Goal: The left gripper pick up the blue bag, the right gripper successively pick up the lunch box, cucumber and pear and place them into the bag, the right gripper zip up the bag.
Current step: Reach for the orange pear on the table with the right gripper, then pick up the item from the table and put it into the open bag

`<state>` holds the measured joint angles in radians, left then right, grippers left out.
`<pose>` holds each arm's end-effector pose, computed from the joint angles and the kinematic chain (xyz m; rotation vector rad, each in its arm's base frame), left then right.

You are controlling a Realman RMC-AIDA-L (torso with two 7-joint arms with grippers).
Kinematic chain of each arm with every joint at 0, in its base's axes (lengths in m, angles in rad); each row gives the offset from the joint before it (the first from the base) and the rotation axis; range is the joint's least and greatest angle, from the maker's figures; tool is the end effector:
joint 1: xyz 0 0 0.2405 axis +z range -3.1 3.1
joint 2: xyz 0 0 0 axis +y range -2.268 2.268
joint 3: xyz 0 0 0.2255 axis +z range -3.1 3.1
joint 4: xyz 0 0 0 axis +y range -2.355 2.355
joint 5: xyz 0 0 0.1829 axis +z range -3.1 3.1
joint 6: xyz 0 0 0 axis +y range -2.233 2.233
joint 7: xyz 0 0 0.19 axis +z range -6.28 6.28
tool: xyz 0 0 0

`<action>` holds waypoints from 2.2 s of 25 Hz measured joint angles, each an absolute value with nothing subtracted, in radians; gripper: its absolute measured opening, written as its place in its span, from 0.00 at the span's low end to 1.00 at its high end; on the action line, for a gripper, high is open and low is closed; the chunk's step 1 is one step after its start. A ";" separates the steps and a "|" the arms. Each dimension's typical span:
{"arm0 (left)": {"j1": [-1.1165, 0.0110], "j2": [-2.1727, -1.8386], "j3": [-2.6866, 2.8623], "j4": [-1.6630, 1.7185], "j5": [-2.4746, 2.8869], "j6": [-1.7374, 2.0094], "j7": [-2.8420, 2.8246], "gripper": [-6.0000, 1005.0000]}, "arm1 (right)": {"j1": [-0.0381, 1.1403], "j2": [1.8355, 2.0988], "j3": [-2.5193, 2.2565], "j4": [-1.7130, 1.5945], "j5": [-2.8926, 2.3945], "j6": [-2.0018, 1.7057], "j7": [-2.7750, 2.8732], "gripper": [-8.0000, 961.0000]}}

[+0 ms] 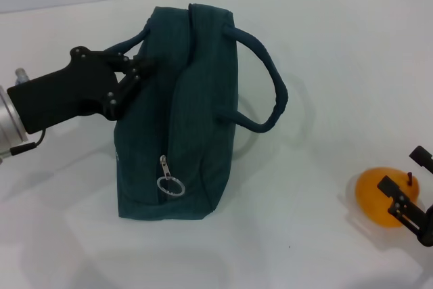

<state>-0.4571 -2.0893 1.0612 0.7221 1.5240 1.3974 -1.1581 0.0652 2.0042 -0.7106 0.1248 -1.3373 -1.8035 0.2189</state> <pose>-0.1595 0.3251 -0.0272 -2.5988 -0.2443 -0.8709 0.2829 0.1715 -0.0036 -1.9380 0.4229 0.9000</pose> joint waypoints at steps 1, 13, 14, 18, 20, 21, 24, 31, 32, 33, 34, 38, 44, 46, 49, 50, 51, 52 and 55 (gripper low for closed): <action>-0.457 -2.089 1.061 0.722 1.524 1.397 -1.158 0.05 | 0.066 2.004 -0.708 0.125 -1.337 -1.800 0.218 0.72; -0.478 -2.089 1.060 0.709 1.520 1.387 -1.153 0.05 | 0.073 2.005 -0.709 0.142 -1.340 -1.771 0.215 0.64; -0.479 -2.089 1.060 0.708 1.518 1.385 -1.152 0.05 | 0.073 2.005 -0.710 0.142 -1.340 -1.771 0.213 0.63; -0.479 -2.089 1.062 0.709 1.513 1.382 -1.147 0.05 | 0.070 2.006 -0.706 0.142 -1.338 -1.777 0.201 0.58; -0.478 -2.089 1.062 0.709 1.512 1.382 -1.146 0.05 | 0.067 2.006 -0.704 0.141 -1.334 -1.781 0.200 0.55; -0.476 -2.089 1.063 0.709 1.512 1.382 -1.146 0.05 | 0.066 2.006 -0.702 0.141 -1.333 -1.781 0.199 0.53; -0.475 -2.089 1.065 0.709 1.509 1.382 -1.146 0.05 | 0.065 2.006 -0.701 0.143 -1.332 -1.777 0.194 0.48; -0.474 -2.089 1.069 0.707 1.500 1.385 -1.146 0.05 | 0.064 2.006 -0.700 0.146 -1.327 -1.758 0.190 0.32; -0.474 -2.089 1.069 0.707 1.500 1.386 -1.146 0.05 | 0.065 2.006 -0.700 0.146 -1.323 -1.755 0.190 0.29; -0.474 -2.090 1.069 0.707 1.500 1.387 -1.146 0.05 | 0.065 2.006 -0.700 0.146 -1.318 -1.754 0.189 0.25; -0.474 -2.090 1.069 0.706 1.500 1.388 -1.146 0.05 | 0.064 2.006 -0.699 0.146 -1.311 -1.753 0.189 0.22; -0.479 -2.091 1.069 0.695 1.500 1.388 -1.145 0.05 | 0.059 2.006 -0.699 0.148 -1.281 -1.750 0.189 0.16; -0.482 -2.091 1.069 0.692 1.499 1.391 -1.144 0.05 | 0.057 2.005 -0.699 0.151 -1.263 -1.748 0.189 0.14; -0.482 -2.091 1.069 0.692 1.498 1.392 -1.144 0.05 | 0.057 2.005 -0.699 0.149 -1.263 -1.748 0.189 0.14; -0.482 -2.091 1.070 0.692 1.494 1.393 -1.144 0.05 | 0.058 2.005 -0.700 0.149 -1.264 -1.750 0.189 0.13; -0.482 -2.091 1.071 0.692 1.490 1.393 -1.145 0.05 | 0.058 2.005 -0.700 0.149 -1.264 -1.750 0.189 0.13; -0.481 -2.091 1.072 0.692 1.486 1.394 -1.145 0.05 | 0.059 2.005 -0.700 0.149 -1.264 -1.751 0.189 0.13; -0.480 -2.091 1.073 0.692 1.483 1.394 -1.145 0.05 | 0.059 2.005 -0.700 0.149 -1.265 -1.752 0.189 0.12; -0.478 -2.091 1.074 0.692 1.476 1.395 -1.144 0.05 | 0.059 2.005 -0.700 0.150 -1.259 -1.765 0.189 0.12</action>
<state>-0.4779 -2.0909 1.0738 0.6918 1.4764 1.3948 -1.1444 0.0594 2.0047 -0.7001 0.1501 -1.2589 -1.7647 0.1887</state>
